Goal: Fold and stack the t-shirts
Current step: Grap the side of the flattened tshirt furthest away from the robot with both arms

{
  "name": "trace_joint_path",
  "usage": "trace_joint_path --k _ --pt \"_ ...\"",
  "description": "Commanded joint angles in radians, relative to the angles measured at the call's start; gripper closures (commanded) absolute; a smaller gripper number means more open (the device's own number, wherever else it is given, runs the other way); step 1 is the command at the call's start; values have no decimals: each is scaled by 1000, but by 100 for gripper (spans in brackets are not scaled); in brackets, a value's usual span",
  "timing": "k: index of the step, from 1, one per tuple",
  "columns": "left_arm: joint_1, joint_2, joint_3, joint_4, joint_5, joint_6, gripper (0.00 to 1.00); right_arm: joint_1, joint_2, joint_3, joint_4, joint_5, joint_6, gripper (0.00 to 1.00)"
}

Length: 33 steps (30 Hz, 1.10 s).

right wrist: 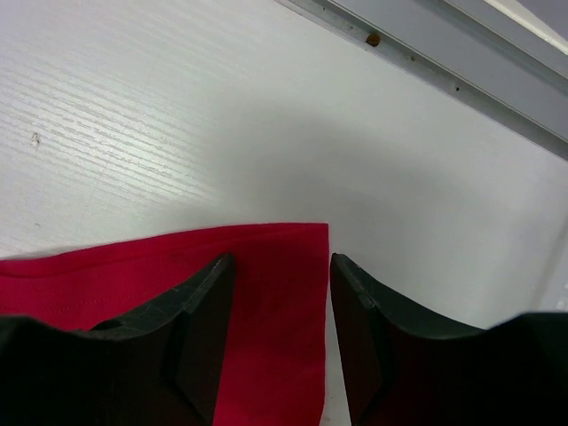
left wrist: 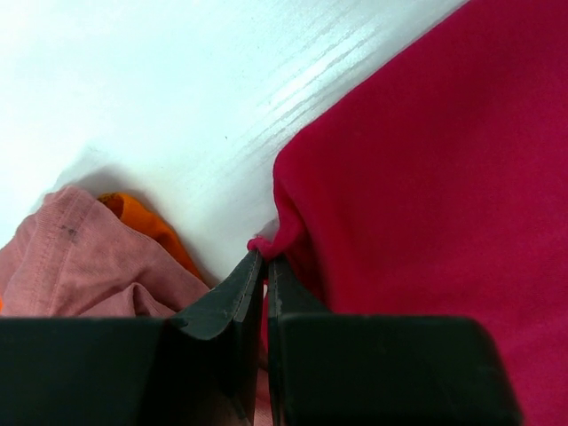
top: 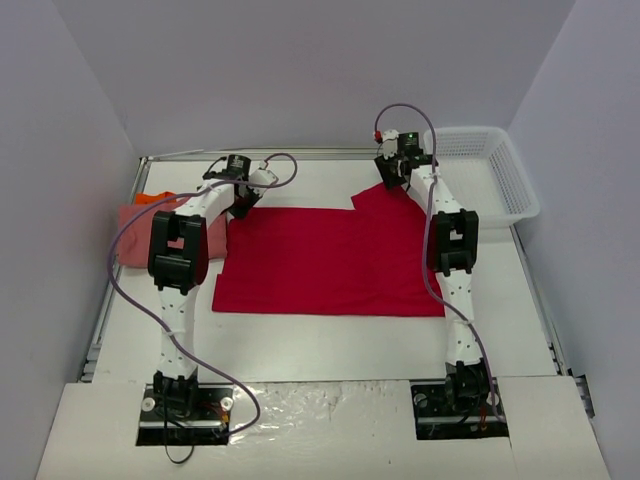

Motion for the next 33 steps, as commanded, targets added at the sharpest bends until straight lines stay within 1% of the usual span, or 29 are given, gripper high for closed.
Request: trace_joint_path --k 1,4,10,15,19,21,26,27,29,30,31,33 --pt "-5 -80 -5 11 -9 -16 98 -11 27 -3 -26 22 15 57" --pt "-7 -80 -6 14 -7 -20 98 -18 30 -3 -26 2 24 57" --pt "-8 -76 -3 5 -7 -17 98 -31 22 -43 -32 -72 49 61" --pt "-7 -76 -9 7 -10 -16 98 -47 22 -69 -48 -162 69 61" --pt "-7 -70 0 5 -13 -14 98 -60 27 -73 -65 -195 66 70" --pt "-7 -68 4 4 -12 -13 98 -60 27 -75 -71 -208 57 72" --pt "-7 -70 0 3 -9 -14 98 -58 16 -86 -72 -213 49 85" --pt "-7 -71 -2 5 -7 -16 98 -58 14 -92 -71 -213 49 89" --pt "-8 -71 -8 7 -7 -14 98 -58 7 -95 -72 -207 43 92" --pt "-8 -71 -11 10 -6 -16 98 -58 5 -95 -72 -204 43 97" --pt "-8 -71 -12 11 -6 -14 98 -58 5 -95 -72 -199 44 99" --pt "-9 -71 -14 13 -6 -16 98 -58 -1 -93 -72 -196 44 100"
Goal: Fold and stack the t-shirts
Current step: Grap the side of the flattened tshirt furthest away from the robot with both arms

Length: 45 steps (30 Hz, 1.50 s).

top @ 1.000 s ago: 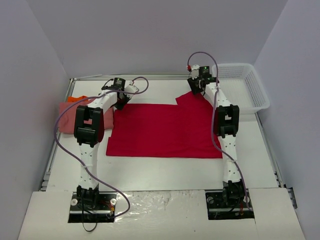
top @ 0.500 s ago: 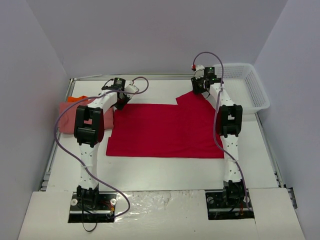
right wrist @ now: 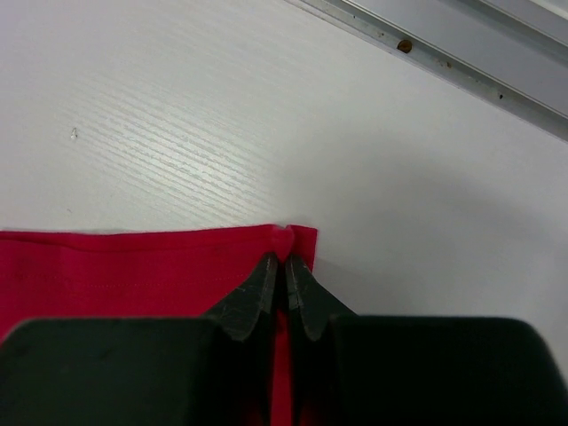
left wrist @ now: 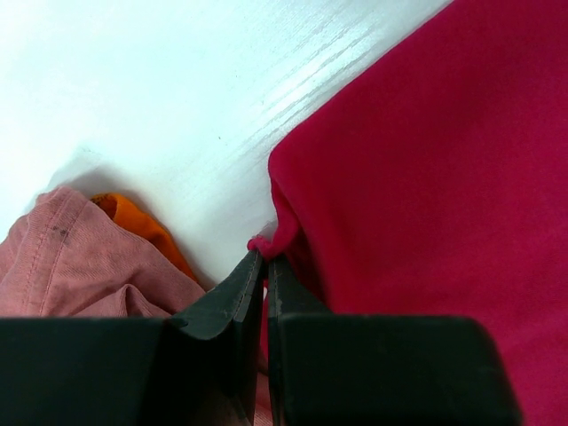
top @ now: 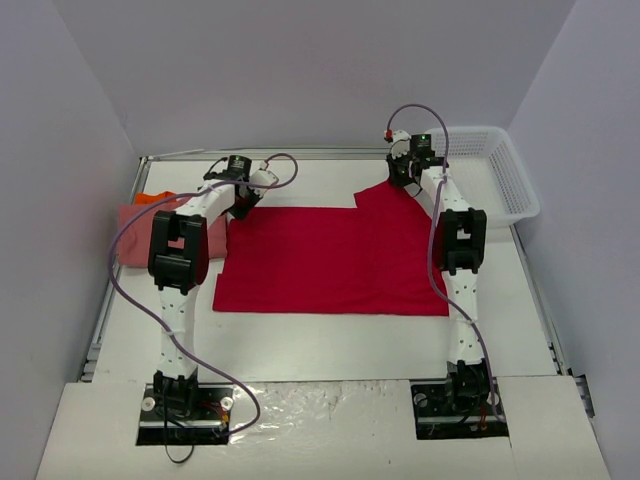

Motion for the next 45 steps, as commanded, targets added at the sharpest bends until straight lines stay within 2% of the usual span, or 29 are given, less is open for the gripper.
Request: trace_joint_path --k 1,15,45 --pt "-5 -69 1 4 -5 -10 98 -4 -2 -40 -124 20 -6 100" --pt "-5 -144 -1 48 -50 -21 98 -4 -119 -112 -124 37 -32 100" --pt "-8 -294 -128 70 -51 -18 98 16 -332 -199 -124 78 -23 100"
